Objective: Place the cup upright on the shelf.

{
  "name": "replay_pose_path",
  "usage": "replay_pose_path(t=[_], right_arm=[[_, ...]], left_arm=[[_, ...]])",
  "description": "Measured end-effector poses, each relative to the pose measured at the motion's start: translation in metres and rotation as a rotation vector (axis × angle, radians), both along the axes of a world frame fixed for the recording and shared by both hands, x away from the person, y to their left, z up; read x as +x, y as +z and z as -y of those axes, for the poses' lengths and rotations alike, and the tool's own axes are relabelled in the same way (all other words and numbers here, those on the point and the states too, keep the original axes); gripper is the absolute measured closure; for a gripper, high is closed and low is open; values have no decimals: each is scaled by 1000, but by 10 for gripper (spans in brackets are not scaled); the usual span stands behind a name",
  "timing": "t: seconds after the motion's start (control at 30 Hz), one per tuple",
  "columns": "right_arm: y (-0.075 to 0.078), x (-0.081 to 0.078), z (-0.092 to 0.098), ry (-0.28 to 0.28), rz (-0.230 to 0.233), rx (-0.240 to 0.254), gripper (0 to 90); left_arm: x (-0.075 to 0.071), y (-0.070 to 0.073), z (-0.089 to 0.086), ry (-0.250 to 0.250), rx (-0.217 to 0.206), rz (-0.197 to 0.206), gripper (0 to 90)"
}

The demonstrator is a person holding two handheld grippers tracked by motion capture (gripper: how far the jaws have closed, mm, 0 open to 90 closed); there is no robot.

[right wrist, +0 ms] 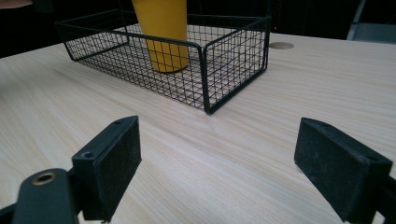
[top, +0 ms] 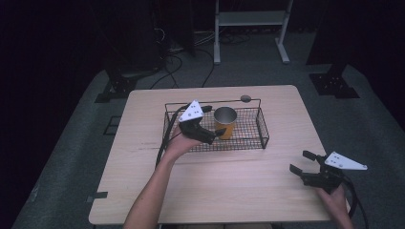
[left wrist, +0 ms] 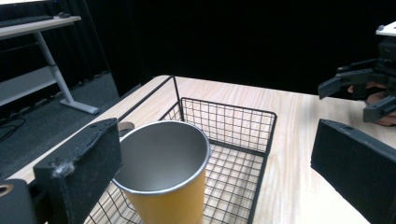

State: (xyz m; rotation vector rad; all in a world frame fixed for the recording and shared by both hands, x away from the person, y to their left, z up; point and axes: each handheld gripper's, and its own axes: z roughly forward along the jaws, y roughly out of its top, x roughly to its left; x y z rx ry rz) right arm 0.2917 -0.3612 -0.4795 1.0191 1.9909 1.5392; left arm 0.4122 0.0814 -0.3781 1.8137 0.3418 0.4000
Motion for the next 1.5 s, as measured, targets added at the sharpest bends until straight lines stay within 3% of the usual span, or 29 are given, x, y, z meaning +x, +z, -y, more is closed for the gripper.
replay_pose_path(t=[0.27, 0.63, 1.5], right_arm=[[0, 0, -1, -1, 1, -6, 137], [0, 0, -1, -2, 1, -9, 137], [0, 0, -1, -3, 0, -13, 137]], left_arm=[[-11, -7, -8, 6, -5, -11, 12], [-30, -12, -17, 17, -3, 7, 12], [-58, -29, -37, 38, -11, 3, 12]])
